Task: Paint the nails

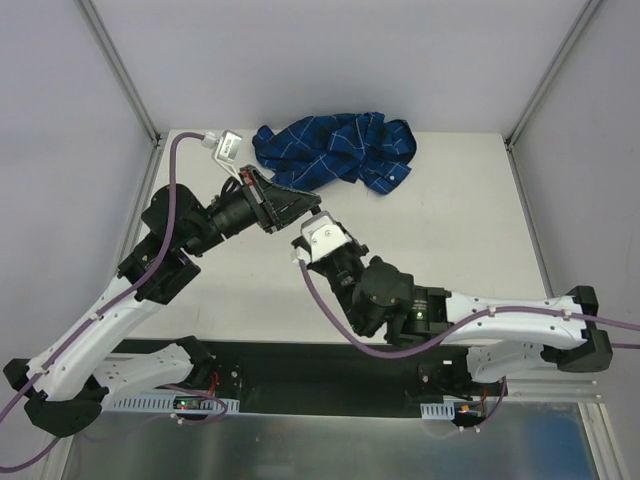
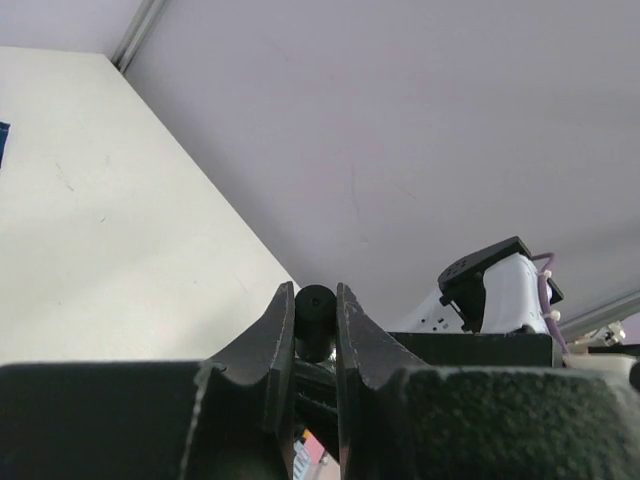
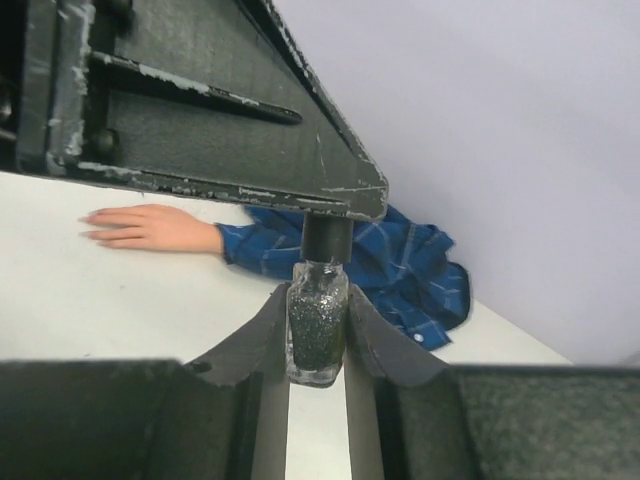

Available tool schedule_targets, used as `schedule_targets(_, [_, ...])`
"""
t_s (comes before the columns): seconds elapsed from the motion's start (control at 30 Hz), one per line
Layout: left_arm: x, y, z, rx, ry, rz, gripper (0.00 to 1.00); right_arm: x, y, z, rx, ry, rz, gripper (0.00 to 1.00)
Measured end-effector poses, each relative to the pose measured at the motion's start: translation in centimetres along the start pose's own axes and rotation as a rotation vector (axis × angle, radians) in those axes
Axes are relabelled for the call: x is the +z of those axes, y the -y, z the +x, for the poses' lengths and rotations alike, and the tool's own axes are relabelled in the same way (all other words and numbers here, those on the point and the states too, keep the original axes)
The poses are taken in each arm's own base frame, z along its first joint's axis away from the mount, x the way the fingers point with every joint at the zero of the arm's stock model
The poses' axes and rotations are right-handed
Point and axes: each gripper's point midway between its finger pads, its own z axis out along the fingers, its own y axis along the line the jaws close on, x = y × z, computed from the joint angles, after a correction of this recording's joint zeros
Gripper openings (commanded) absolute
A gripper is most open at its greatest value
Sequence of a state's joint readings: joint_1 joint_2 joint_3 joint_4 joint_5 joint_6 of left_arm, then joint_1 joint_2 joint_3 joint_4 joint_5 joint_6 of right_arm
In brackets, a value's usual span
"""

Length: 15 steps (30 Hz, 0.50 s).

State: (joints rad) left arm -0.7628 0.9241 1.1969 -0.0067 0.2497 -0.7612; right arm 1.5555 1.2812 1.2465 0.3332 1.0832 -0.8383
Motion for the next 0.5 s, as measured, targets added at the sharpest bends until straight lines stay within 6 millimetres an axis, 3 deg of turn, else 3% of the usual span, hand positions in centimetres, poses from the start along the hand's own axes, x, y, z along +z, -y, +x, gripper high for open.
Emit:
schedule_targets(0.07, [0.2, 0.0, 0.1, -0.008, -0.003, 0.001, 0.39, 0.0, 0.3, 0.1, 0.022, 0.008, -0.053, 0.00])
schedule_targets(0.1, [0.2, 0.1, 0.0, -0.007, 0.000, 0.005, 0.72, 0.1, 0.4, 0.0, 0.046, 0.018, -0.094, 0.00])
schedule_targets(0.2, [0.1, 0.0, 0.4, -0.007, -0.015, 0.002, 0.99, 0.0, 0.2, -0.5, 0.141, 0.058, -0.237, 0.00])
schedule_targets(0.5, [-1.6, 0.1, 1.5, 0.062, -0.047, 0.021, 0.99, -2.0, -0.1, 2.1, 0.437, 0.050, -0.590, 0.00])
